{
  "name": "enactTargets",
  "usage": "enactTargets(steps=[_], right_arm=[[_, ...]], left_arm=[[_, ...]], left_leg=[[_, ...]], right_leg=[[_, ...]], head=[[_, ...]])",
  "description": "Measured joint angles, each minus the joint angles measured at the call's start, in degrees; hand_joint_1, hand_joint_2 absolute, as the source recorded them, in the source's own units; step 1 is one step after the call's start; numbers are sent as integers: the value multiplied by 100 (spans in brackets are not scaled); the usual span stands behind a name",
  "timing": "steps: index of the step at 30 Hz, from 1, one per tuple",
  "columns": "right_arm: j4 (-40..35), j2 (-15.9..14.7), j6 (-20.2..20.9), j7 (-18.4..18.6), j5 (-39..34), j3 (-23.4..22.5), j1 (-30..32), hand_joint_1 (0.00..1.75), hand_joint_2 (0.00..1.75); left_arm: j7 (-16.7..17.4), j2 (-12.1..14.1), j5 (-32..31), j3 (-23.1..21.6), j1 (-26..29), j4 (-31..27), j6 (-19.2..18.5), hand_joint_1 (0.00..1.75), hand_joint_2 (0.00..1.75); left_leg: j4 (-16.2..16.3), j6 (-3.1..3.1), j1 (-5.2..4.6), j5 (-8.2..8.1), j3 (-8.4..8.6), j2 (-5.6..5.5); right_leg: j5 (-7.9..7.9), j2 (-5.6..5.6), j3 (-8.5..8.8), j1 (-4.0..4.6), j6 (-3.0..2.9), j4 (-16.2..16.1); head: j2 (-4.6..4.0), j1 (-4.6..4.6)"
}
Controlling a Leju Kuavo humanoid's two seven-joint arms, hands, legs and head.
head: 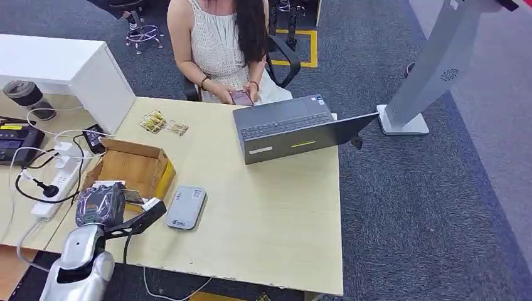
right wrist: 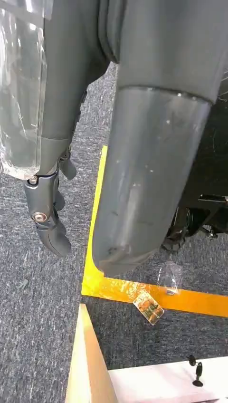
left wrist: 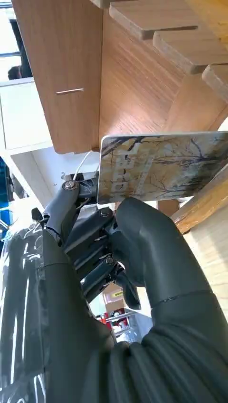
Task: Pass the card to the sensor for recognition and then transmit it.
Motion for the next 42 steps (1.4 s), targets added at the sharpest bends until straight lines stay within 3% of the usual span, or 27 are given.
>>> enactTargets(steps=[9, 32, 37, 39, 42], right_arm=[[0, -2, 2, -7, 0, 0, 0, 0, 0], [0, 0, 17, -66, -9, 0, -32, 0, 0], [0, 0, 50, -66, -7, 0, -33, 0, 0], [0, 0, 79, -66, 0, 0, -36, 0, 0], [0, 0, 90, -66, 20, 0, -70, 0, 0]], left_arm=[[61, 9, -2, 0, 3, -11, 81, 175, 175], [736, 455, -4, -398, -223, -199, 341, 175, 175], [1129, 642, -7, -764, -406, -273, 514, 175, 175], [1390, 795, -9, -1076, -643, -350, 401, 175, 175], [1458, 990, -9, -1467, -1112, -398, 48, 175, 175]], left_leg=[[0, 0, 0, 0, 0, 0], [1, 0, 0, 0, 2, 2], [3, 0, 1, 1, 3, 1], [3, -1, 4, 7, 1, -5], [3, 0, 3, 10, 1, -12]], right_leg=[[0, 0, 0, 0, 0, 0], [0, 1, -2, 0, 0, 0], [1, 0, -4, 1, -1, 0], [4, -3, -2, 1, -1, 0], [6, -11, 2, 1, -3, 2]], head=[[0, 0], [0, -2], [0, -2], [0, 0], [0, -2]])
